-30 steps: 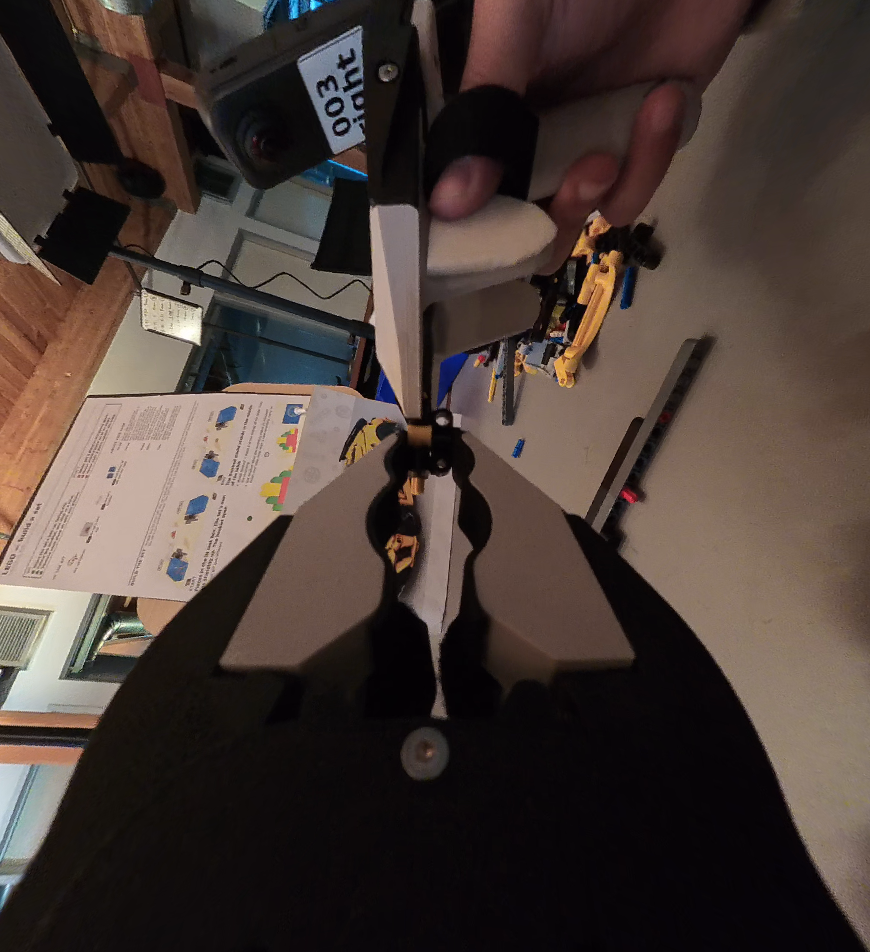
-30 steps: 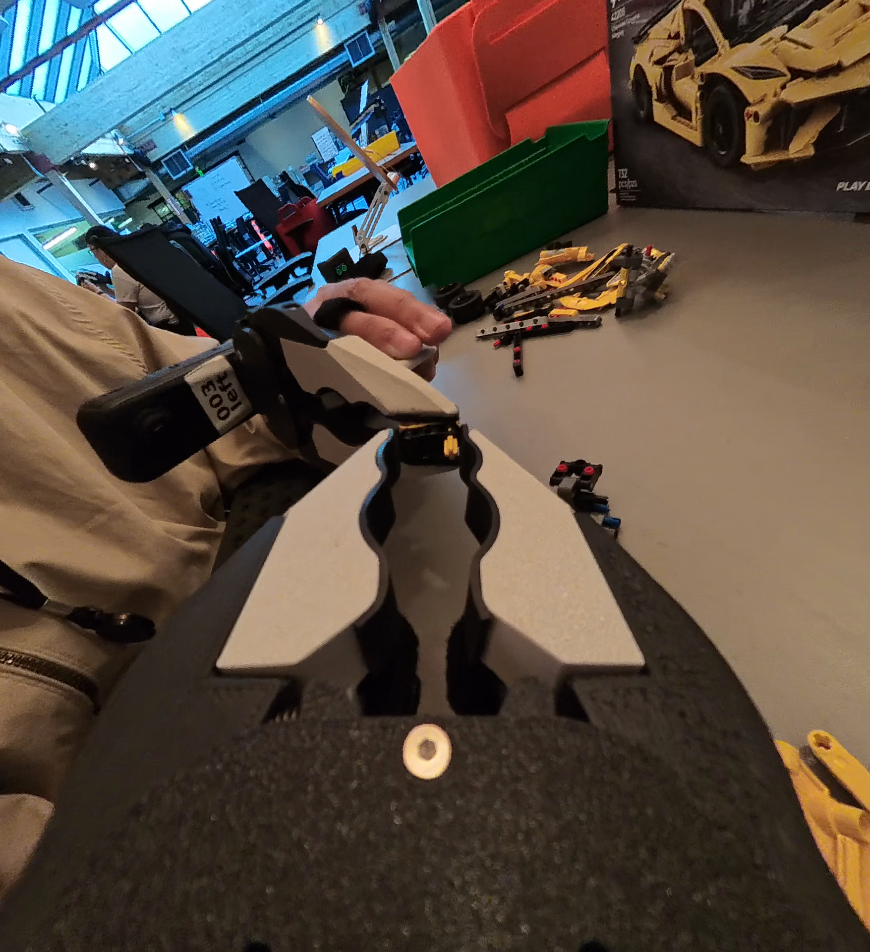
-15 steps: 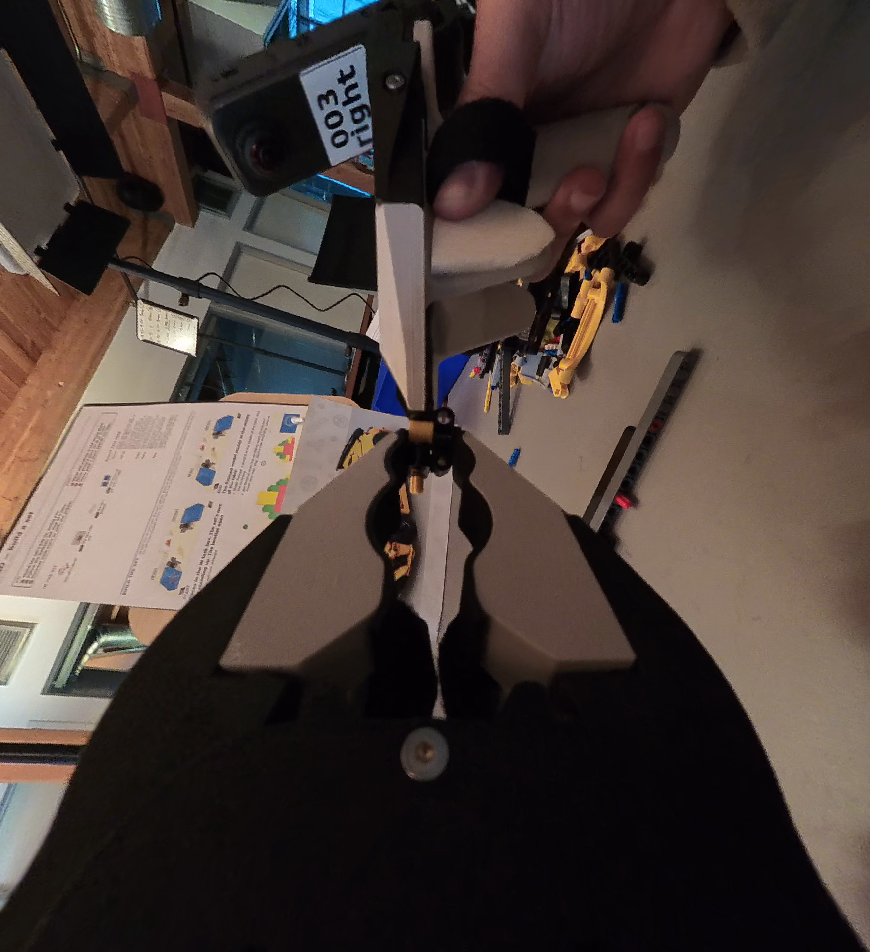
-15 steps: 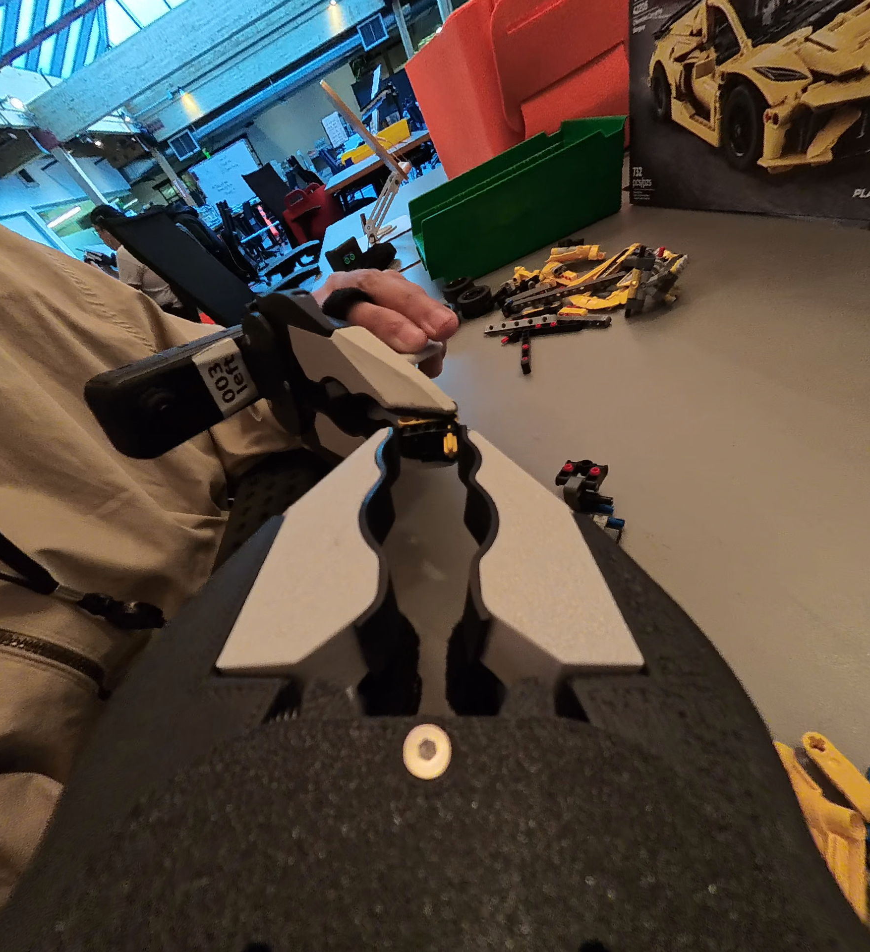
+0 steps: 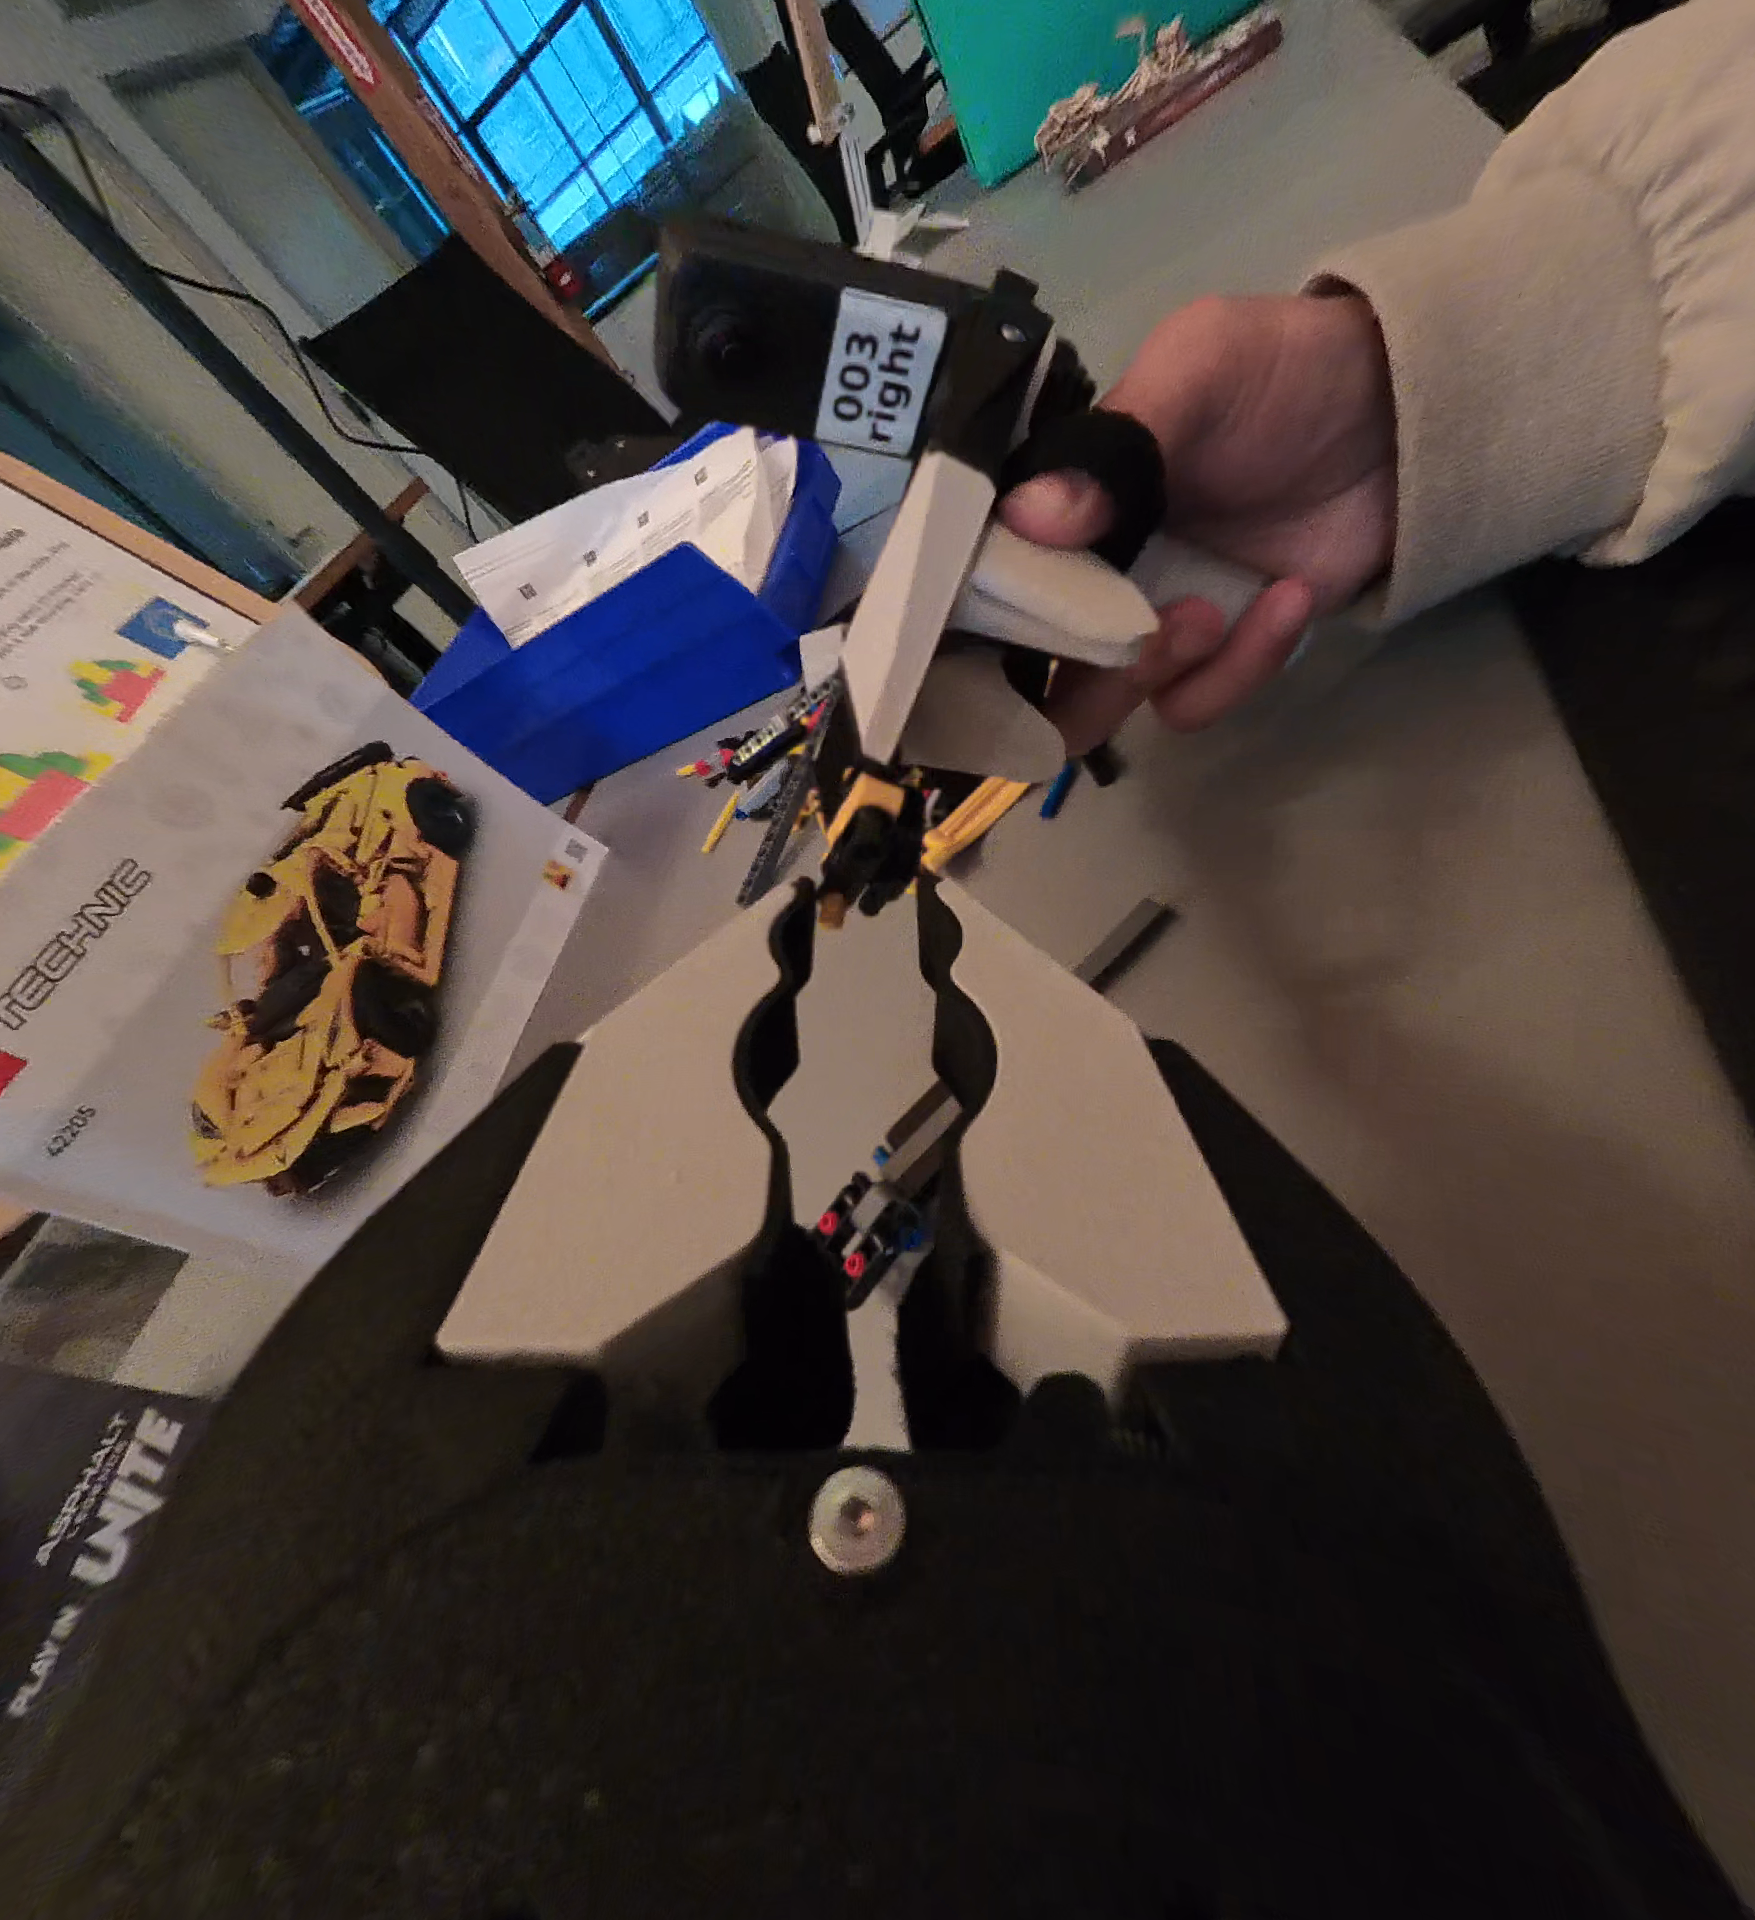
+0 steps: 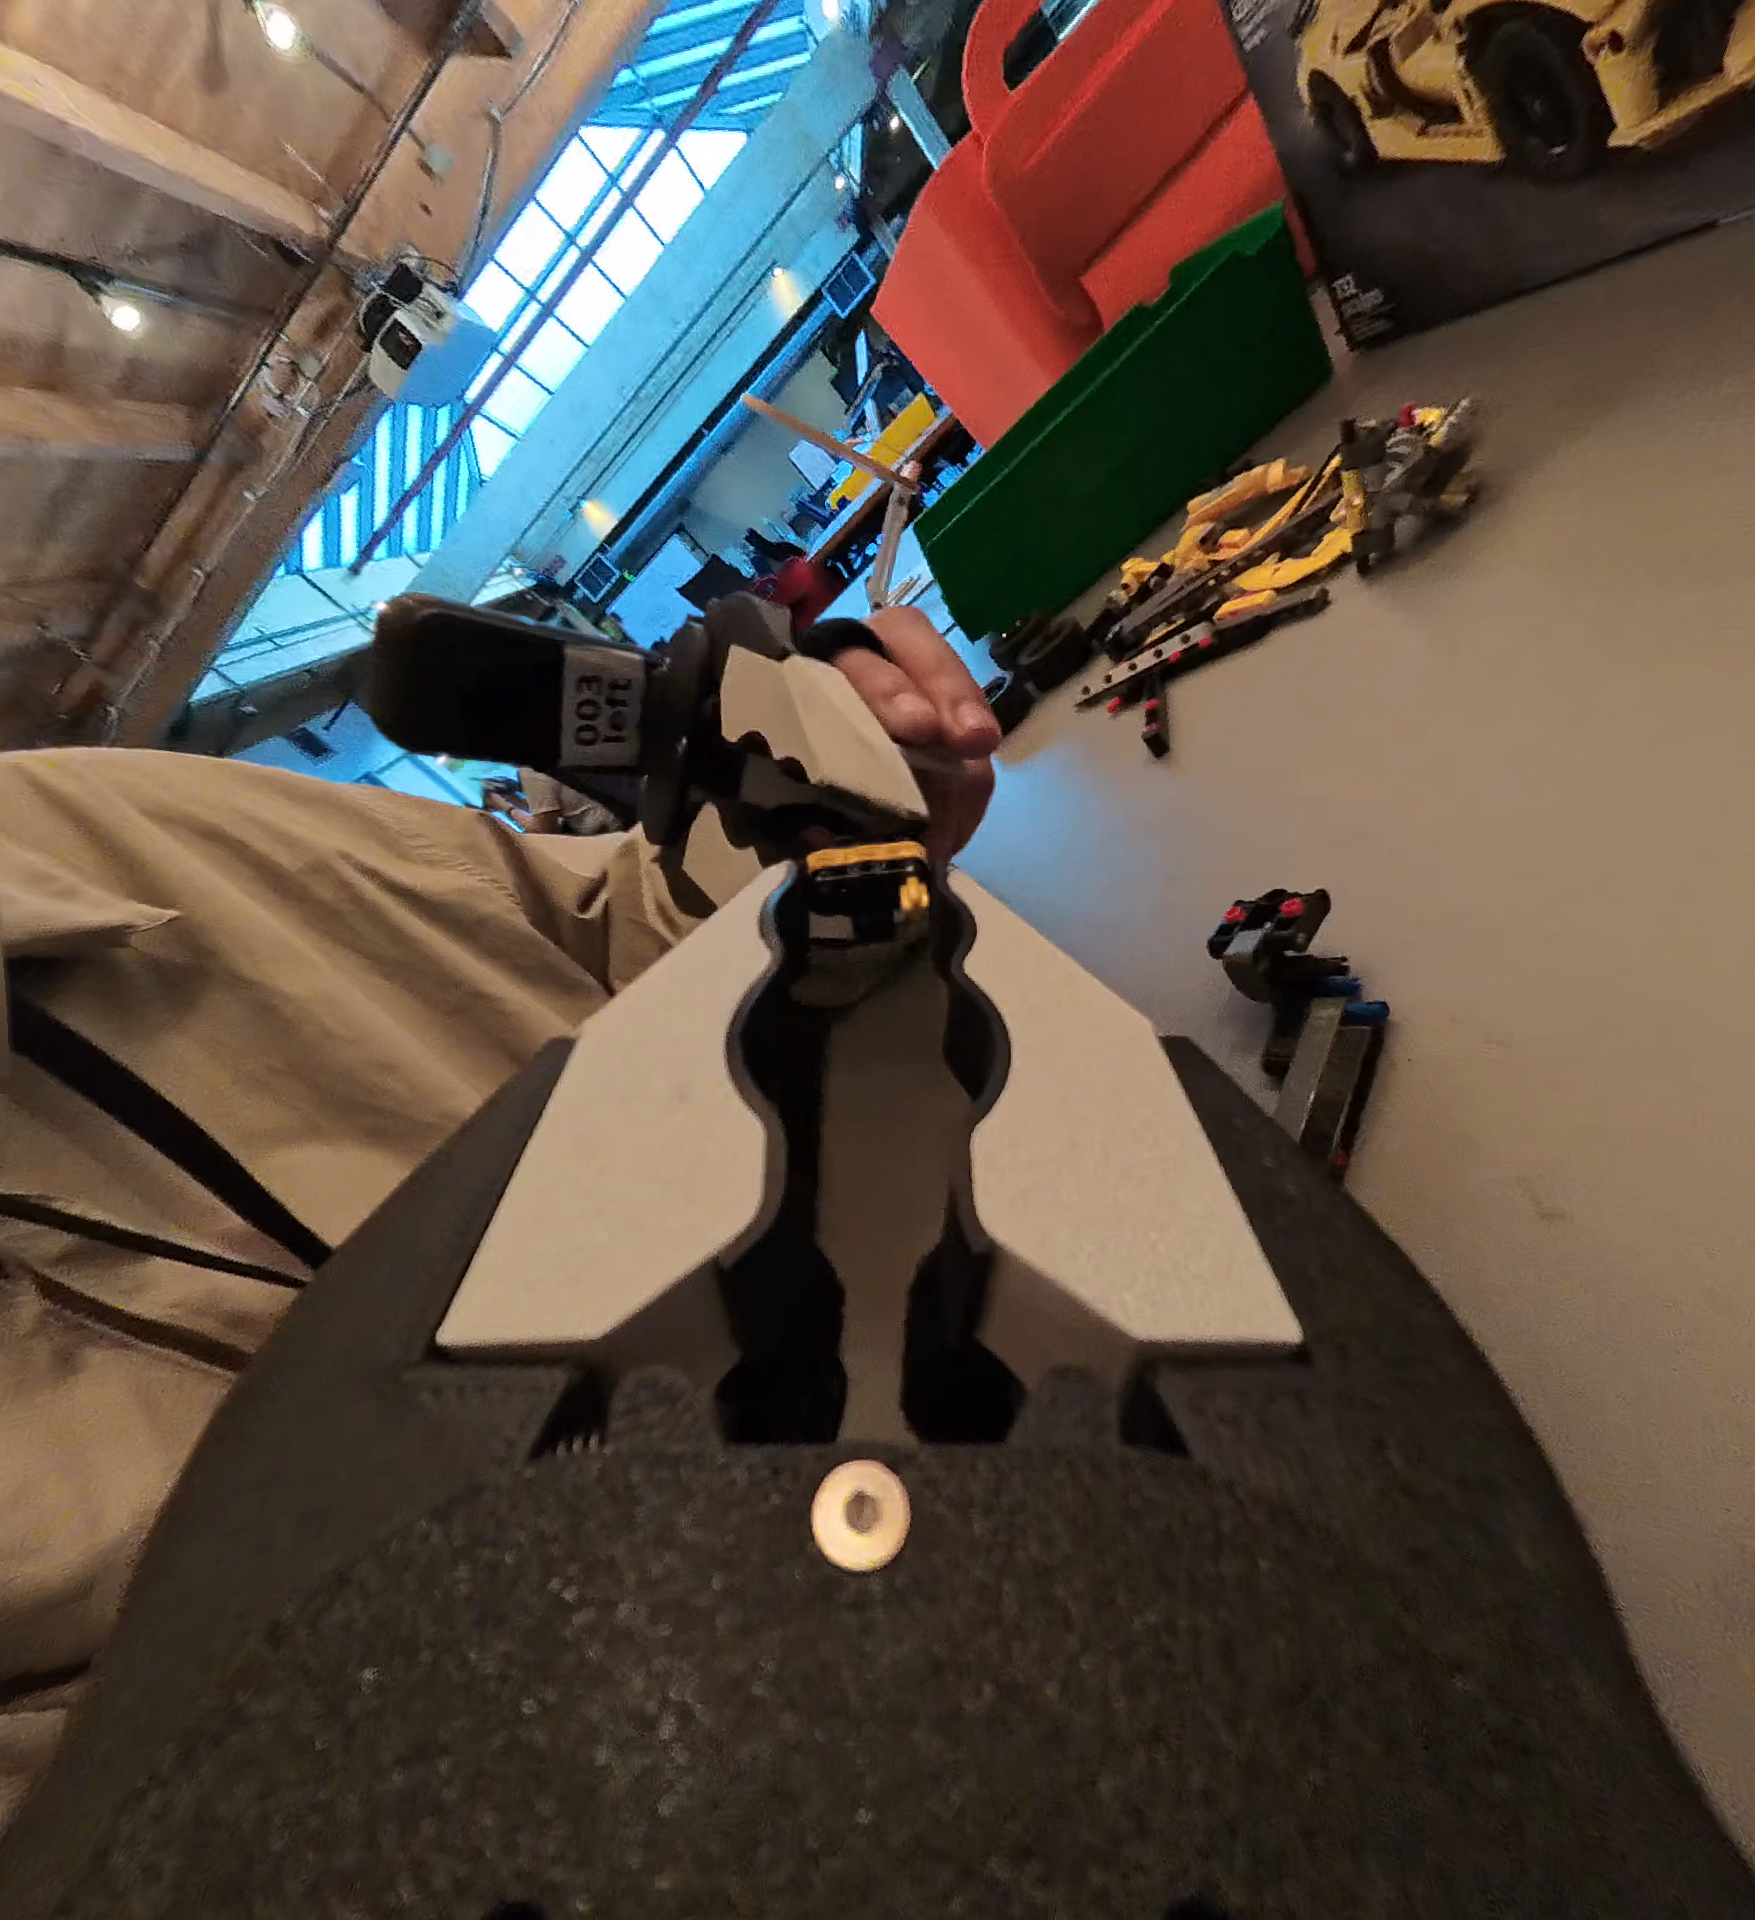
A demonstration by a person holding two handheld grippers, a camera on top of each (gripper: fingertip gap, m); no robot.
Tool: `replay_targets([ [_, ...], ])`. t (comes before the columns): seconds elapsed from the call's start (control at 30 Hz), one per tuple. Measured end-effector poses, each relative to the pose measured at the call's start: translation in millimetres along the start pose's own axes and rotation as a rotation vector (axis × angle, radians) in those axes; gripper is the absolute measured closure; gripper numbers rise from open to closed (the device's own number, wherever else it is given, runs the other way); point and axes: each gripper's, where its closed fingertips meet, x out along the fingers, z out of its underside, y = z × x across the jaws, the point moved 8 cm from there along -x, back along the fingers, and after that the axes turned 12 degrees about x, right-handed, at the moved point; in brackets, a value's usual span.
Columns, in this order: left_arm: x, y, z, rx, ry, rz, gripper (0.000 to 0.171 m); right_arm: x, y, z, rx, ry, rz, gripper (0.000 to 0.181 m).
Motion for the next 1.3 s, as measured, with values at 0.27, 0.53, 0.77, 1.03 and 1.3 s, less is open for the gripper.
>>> replay_targets([
  [0.27, -5, -1, -6, -0.035, 0.055, 0.014, 0.156, -2, 10, 2, 0.205, 0.012, -0.093, 0.16],
  [0.53, -7, -5, -4, -0.108, 0.09, 0.059, 0.156, 2, 8, 4, 0.231, -0.006, -0.124, 0.16],
  [0.77, -3, -2, -3, -0.093, 0.061, 0.073, 0.163, 7, 11, 7, 0.25, -0.037, -0.101, 0.16],
  [1.03, -9, -29, 14, -0.749, 0.267, 0.325, 0.164, 3, -13, 3, -0.438, 0.052, 0.095, 0.157],
  [1.3, -7, -21, 10, -0.75, 0.279, 0.407, 0.164, 10, -18, 7, -0.339, 0.005, -0.01, 0.168],
])
